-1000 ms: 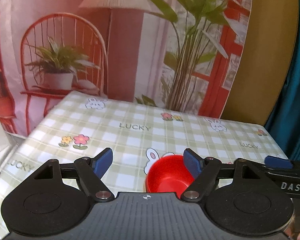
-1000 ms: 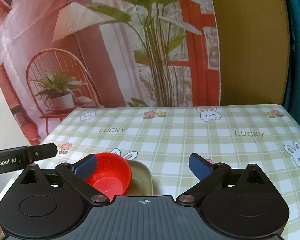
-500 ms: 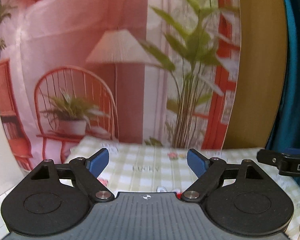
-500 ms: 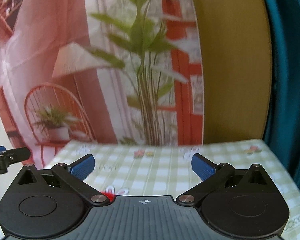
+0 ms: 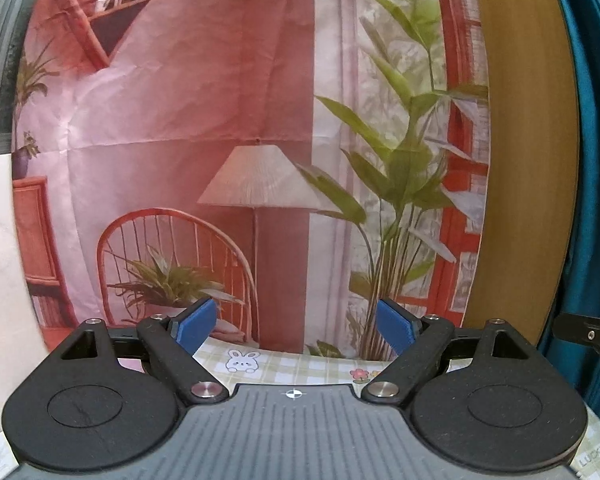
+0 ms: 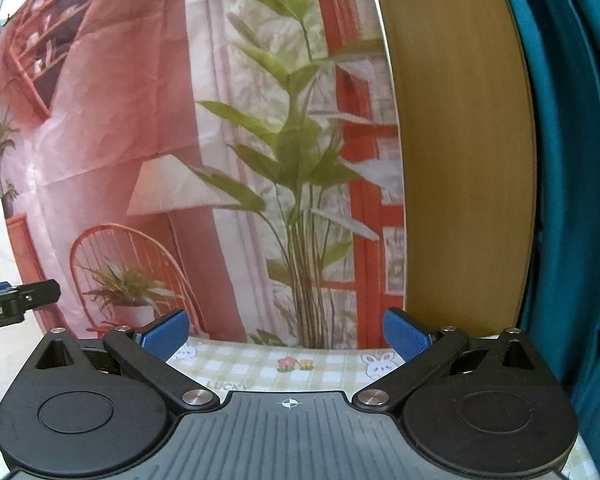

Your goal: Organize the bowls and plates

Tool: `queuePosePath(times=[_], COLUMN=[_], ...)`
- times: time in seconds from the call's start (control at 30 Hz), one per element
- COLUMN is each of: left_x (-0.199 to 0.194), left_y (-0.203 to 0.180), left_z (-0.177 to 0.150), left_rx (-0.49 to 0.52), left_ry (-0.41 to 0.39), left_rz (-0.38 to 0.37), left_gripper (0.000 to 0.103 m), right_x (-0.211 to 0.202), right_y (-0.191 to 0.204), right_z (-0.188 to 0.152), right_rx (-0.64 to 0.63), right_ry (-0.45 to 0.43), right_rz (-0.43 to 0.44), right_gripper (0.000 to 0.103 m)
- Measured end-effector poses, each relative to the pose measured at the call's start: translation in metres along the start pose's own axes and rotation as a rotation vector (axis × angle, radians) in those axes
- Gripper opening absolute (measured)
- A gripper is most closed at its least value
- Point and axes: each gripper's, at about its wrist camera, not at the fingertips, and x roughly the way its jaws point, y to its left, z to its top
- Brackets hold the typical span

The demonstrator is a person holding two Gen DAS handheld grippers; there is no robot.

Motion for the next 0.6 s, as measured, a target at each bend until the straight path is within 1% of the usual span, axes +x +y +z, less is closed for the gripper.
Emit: queuePosePath(times=[0.07, 0.2, 0.6], left_x=[-0.002, -0.003, -0.007], left_y=[0.0, -0.003, -0.002], left_z=[0.002, 0.002, 0.005], left_rx=[-0.004, 0.008, 0.017], left_ry=[0.0, -0.012, -0.02], left_rz=[-0.006, 0.003, 0.003], left_gripper=[0.088, 0.088, 0.088], right_x=[-0.003, -0.009, -0.012], right_y=[0.002, 0.004, 0.002], right_z=[0.003, 0.007, 0.006], right_rx=[-0.005, -0.003, 0.01], right_ry=[-0.008, -0.023, -0.022], right_rz=[0.004, 0.005, 0.001], right_gripper=[0.103, 0.103, 0.103])
